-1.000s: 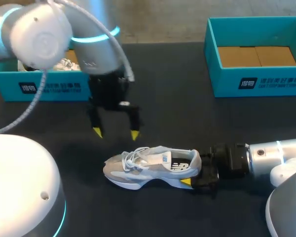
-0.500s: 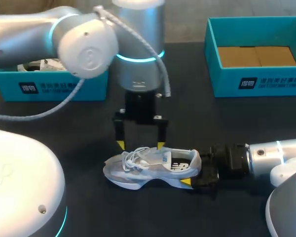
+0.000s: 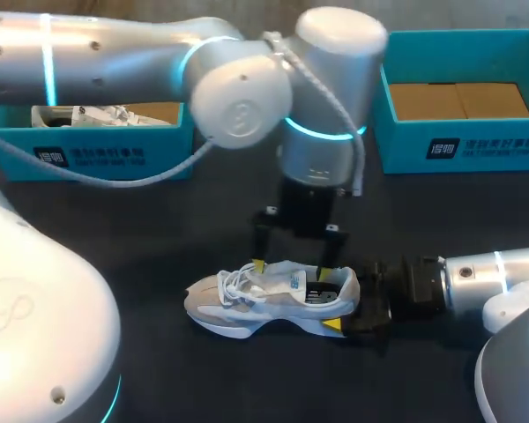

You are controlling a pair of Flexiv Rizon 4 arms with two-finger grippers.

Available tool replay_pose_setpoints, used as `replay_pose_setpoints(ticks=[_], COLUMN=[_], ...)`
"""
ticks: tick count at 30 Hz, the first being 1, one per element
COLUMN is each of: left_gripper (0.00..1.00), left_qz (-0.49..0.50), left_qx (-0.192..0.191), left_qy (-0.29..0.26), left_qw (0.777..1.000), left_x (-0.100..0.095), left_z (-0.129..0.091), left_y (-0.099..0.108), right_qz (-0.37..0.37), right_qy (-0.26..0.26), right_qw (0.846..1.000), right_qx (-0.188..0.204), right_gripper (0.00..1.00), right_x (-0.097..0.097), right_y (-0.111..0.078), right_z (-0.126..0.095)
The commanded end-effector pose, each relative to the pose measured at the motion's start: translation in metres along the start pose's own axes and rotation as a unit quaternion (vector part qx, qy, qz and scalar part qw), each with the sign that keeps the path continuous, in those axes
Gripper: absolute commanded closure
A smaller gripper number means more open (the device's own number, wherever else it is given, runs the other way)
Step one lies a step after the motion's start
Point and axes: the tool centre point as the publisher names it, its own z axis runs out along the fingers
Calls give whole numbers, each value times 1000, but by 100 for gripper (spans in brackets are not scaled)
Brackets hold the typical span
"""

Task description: Take the shoe out of the shoebox, open the shoe tongue, remove and reinsert the insole, then place the shoe into the shoebox

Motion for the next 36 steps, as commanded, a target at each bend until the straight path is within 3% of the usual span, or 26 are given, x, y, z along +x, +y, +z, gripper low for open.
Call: replay_pose_setpoints(ticks=[1, 10, 18, 22, 27, 29, 31, 36], left_gripper=[0, 0, 15, 27, 29, 34, 49, 54], left_qz=[-8, -23, -29, -28, -21, -21, -22, -24], left_qx=[-1, -14, -22, -28, -32, -30, -30, -35], left_qy=[-93, -115, -131, -137, -143, -144, -144, -129], left_qw=[996, 993, 991, 990, 989, 989, 989, 991], left_x=[21, 15, 4, -1, -9, -12, -17, -29], left_z=[11, 26, 37, 39, 38, 38, 37, 31], left_y=[-6, -13, -13, -10, -1, 1, 4, 6], right_qz=[0, 0, 0, 0, 0, 0, 0, 0], right_qy=[0, 0, 0, 0, 0, 0, 0, 0], right_qw=[1000, 1000, 1000, 1000, 1000, 1000, 1000, 1000], right_qx=[3, 3, 3, 3, 3, 3, 3, 3], right_gripper=[100, 100, 100, 100, 100, 100, 100, 100], right_x=[1, 1, 1, 1, 1, 1, 1, 1], right_y=[0, 0, 0, 0, 0, 0, 0, 0], right_z=[1, 1, 1, 1, 1, 1, 1, 1])
